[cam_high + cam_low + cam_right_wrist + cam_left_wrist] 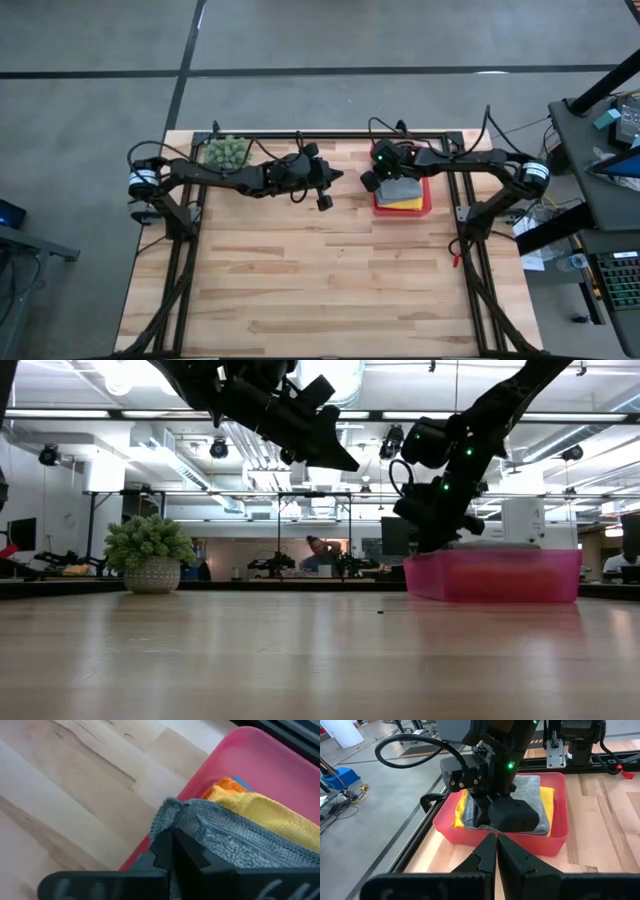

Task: Fold microfiber towels
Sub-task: Put the gray microfiber cloth into the pink bin

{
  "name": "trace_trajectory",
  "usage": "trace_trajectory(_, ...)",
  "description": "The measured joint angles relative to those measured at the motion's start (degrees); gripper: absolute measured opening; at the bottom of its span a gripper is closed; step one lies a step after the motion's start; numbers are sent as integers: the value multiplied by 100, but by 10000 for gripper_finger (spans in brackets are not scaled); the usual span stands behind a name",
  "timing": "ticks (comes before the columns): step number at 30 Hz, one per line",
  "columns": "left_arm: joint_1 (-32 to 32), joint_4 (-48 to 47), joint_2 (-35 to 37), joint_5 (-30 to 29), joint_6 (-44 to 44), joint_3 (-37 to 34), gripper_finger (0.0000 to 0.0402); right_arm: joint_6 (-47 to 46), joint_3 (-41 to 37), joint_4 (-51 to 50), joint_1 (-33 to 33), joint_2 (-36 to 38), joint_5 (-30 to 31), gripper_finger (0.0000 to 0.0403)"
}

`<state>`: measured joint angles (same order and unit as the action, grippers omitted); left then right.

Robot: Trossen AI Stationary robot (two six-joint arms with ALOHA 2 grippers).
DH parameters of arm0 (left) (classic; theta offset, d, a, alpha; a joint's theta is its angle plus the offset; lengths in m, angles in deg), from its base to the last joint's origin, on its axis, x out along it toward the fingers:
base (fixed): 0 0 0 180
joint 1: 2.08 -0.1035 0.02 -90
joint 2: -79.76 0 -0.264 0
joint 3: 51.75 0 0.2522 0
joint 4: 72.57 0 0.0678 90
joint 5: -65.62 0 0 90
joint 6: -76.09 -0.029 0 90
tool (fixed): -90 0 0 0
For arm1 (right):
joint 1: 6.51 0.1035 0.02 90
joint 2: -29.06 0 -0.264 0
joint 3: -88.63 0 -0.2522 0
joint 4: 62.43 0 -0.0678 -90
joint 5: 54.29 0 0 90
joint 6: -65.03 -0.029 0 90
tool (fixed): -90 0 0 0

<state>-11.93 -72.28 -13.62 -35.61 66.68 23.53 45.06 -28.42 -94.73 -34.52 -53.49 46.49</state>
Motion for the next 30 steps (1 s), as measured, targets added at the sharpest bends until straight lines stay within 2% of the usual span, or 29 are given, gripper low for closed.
trace_trajectory(4, 2, 2, 0, 0, 0, 0, 0, -71, 0, -1, 0, 40, 276, 9)
trace_trajectory(14, 31, -31, 122, 0, -2, -2, 0, -40, 97, -62, 10, 438, 270, 9)
trace_trajectory(21, 199, -575, 606, -6, -2, -77, 0, 133, -20, -107, 282, 1209, 269, 9)
trace_trajectory(26, 353, -535, 1123, -13, 29, -420, 0, 128, -98, -22, 433, 1651, 260, 9)
trace_trajectory(30, 430, -287, 1420, -138, 160, -660, 0, 108, -110, -48, 411, 1664, 280, 9)
